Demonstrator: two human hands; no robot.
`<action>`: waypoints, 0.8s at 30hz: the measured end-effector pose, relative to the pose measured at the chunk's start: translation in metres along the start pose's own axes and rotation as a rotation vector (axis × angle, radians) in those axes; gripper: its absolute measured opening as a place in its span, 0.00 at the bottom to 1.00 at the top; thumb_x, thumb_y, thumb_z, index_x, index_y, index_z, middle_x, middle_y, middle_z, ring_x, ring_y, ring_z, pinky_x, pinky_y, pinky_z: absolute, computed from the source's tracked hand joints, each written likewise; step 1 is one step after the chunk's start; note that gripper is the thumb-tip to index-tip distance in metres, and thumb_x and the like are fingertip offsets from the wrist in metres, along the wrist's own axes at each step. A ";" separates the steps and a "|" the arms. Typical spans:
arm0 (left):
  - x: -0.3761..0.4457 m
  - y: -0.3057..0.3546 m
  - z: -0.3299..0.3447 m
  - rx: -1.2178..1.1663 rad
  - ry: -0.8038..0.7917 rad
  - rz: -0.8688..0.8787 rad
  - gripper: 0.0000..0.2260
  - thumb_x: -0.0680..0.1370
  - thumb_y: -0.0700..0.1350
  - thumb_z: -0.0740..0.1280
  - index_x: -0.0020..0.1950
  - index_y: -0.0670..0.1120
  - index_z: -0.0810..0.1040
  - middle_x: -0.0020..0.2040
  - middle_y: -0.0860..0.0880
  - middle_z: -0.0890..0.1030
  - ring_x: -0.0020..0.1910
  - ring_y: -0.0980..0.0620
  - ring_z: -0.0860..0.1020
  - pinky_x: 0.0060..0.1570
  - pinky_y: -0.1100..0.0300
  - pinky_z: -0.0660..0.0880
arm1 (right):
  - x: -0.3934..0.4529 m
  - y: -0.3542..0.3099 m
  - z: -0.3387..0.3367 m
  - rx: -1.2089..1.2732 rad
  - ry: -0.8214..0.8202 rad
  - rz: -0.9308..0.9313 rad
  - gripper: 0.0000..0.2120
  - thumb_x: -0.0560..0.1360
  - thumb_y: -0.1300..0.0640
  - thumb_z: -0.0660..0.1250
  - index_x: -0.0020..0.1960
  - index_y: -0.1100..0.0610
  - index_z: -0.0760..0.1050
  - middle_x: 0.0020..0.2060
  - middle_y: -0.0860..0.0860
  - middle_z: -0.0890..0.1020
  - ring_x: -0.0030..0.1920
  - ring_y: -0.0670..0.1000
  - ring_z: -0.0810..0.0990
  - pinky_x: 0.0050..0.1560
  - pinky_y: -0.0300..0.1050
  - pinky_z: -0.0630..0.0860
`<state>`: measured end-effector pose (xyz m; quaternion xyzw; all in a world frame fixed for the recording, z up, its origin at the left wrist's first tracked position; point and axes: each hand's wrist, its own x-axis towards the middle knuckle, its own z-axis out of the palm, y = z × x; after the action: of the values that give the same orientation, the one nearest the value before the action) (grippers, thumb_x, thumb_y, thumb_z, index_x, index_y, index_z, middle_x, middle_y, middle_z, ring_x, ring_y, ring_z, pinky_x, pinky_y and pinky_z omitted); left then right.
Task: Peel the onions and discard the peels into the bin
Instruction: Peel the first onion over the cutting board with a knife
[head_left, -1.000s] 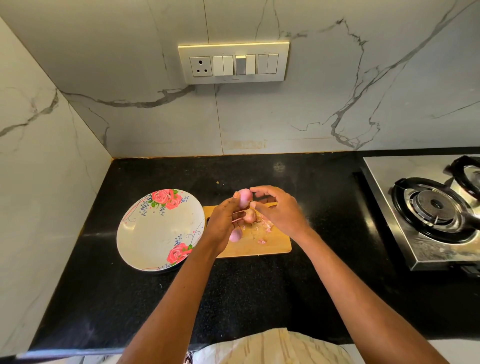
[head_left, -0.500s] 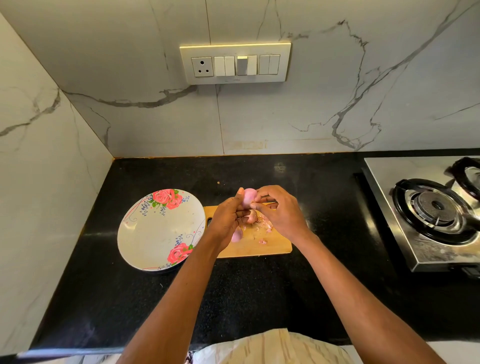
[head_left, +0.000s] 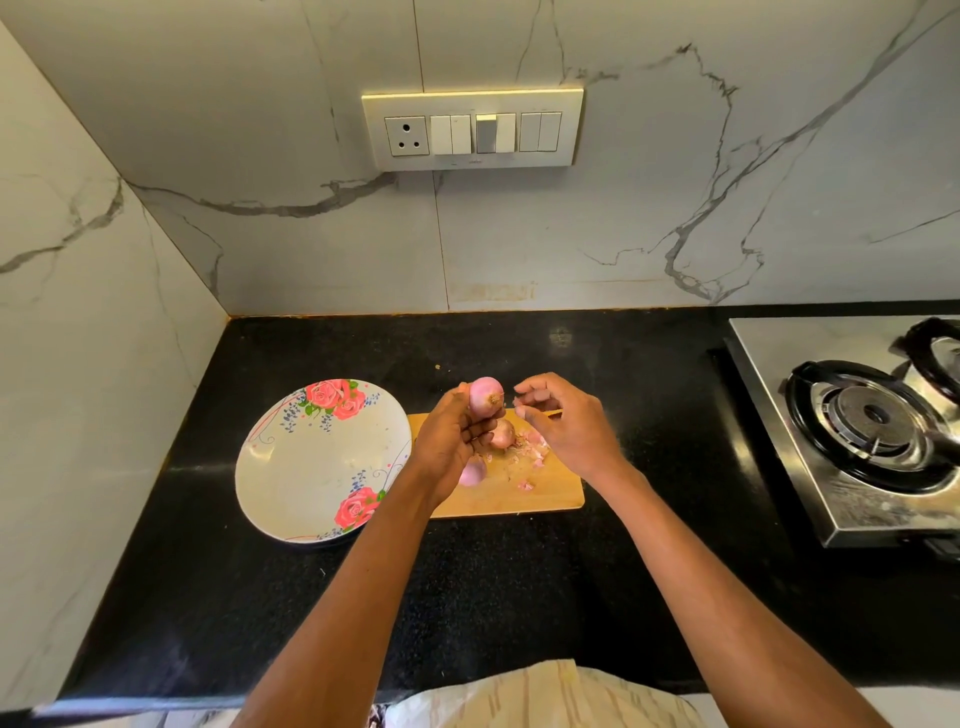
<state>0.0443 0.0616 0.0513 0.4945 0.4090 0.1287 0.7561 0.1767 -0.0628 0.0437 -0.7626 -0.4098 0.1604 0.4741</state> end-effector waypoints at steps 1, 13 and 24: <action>0.000 0.000 0.000 0.030 0.000 -0.003 0.12 0.85 0.55 0.58 0.59 0.53 0.78 0.57 0.44 0.83 0.59 0.44 0.81 0.68 0.45 0.74 | 0.000 0.000 0.000 -0.010 -0.003 0.003 0.13 0.77 0.58 0.74 0.60 0.47 0.79 0.52 0.39 0.82 0.53 0.36 0.80 0.50 0.29 0.77; 0.002 0.007 0.005 0.257 -0.115 0.069 0.24 0.81 0.66 0.55 0.66 0.52 0.76 0.61 0.50 0.81 0.58 0.50 0.81 0.56 0.56 0.78 | -0.001 -0.012 0.003 0.023 -0.032 -0.042 0.20 0.75 0.48 0.75 0.66 0.47 0.79 0.58 0.42 0.81 0.57 0.36 0.79 0.52 0.29 0.77; -0.002 0.006 -0.005 0.104 -0.165 0.177 0.15 0.82 0.51 0.64 0.68 0.51 0.78 0.62 0.49 0.83 0.60 0.50 0.83 0.64 0.53 0.78 | 0.002 -0.016 -0.005 0.074 -0.050 -0.018 0.18 0.77 0.49 0.73 0.66 0.47 0.79 0.57 0.44 0.82 0.57 0.37 0.81 0.55 0.32 0.78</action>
<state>0.0411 0.0666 0.0567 0.5761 0.3065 0.1323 0.7461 0.1736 -0.0609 0.0597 -0.7366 -0.4221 0.1902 0.4930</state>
